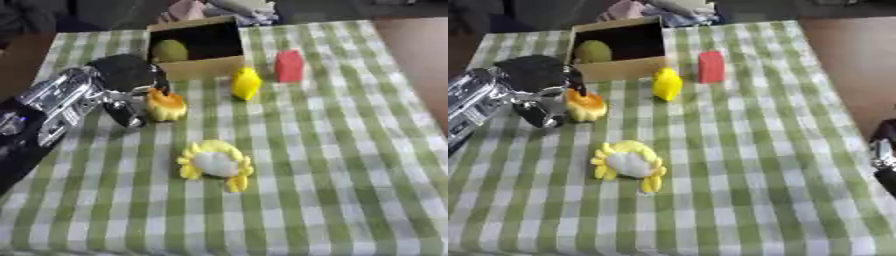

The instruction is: Pick up objects on the table and place them in the box.

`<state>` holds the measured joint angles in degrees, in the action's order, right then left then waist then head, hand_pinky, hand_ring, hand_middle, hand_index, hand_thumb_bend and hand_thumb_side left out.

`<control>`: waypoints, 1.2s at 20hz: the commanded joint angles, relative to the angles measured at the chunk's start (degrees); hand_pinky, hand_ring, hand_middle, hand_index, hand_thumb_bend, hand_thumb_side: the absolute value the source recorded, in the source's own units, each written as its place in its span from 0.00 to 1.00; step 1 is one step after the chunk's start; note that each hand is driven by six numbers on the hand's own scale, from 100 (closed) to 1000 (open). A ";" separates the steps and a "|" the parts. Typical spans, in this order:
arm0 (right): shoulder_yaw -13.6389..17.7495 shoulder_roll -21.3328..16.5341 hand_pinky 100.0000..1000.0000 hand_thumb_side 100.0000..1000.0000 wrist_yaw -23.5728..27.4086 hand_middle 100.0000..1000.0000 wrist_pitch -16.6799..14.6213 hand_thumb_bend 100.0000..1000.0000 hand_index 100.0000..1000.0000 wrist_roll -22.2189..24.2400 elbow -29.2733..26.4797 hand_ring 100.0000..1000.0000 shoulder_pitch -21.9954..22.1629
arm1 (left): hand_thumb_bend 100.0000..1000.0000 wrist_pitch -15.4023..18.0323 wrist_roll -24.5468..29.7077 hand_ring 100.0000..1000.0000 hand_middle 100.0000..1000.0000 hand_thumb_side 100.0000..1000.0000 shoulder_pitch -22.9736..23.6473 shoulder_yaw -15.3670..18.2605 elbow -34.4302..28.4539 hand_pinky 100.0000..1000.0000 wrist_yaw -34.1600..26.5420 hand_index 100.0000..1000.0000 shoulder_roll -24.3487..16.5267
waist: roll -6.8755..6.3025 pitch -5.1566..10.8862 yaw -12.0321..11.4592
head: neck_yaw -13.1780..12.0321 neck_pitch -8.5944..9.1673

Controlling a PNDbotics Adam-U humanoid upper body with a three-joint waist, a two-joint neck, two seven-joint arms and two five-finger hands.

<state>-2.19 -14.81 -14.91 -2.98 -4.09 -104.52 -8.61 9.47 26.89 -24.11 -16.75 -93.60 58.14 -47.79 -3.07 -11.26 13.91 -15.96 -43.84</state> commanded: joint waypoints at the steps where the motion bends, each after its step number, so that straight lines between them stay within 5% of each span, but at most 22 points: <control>1: 0.02 -0.72 0.55 0.36 0.31 0.58 -0.05 0.00 0.81 0.08 -0.50 0.61 -0.72 | 0.43 -0.05 0.42 0.60 0.62 0.00 -0.98 0.34 0.48 0.69 1.10 0.74 -0.75 | -0.76 1.26 0.19 | 0.05 -0.28; 15: -0.27 -0.70 0.55 0.36 0.44 0.58 -0.11 0.00 0.81 0.38 -0.49 0.61 -1.00 | 0.35 -0.98 -6.18 0.56 0.57 0.00 -2.22 0.51 4.16 0.66 4.47 0.70 1.21 | -0.79 0.73 1.26 | -0.32 -0.28; 24: -0.33 -0.69 0.56 0.36 0.45 0.58 -0.14 0.00 0.81 0.52 -0.45 0.61 -1.10 | 0.35 -0.51 -5.85 0.55 0.56 0.00 -2.29 0.18 5.70 0.66 4.93 0.69 1.73 | -0.77 0.66 1.47 | -0.40 -0.28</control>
<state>-2.55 -14.81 -14.76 -3.09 -3.68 -104.30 -9.09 8.83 20.87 -25.43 -16.75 -87.74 62.85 -45.01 -3.24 -11.29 15.31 -16.09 -43.84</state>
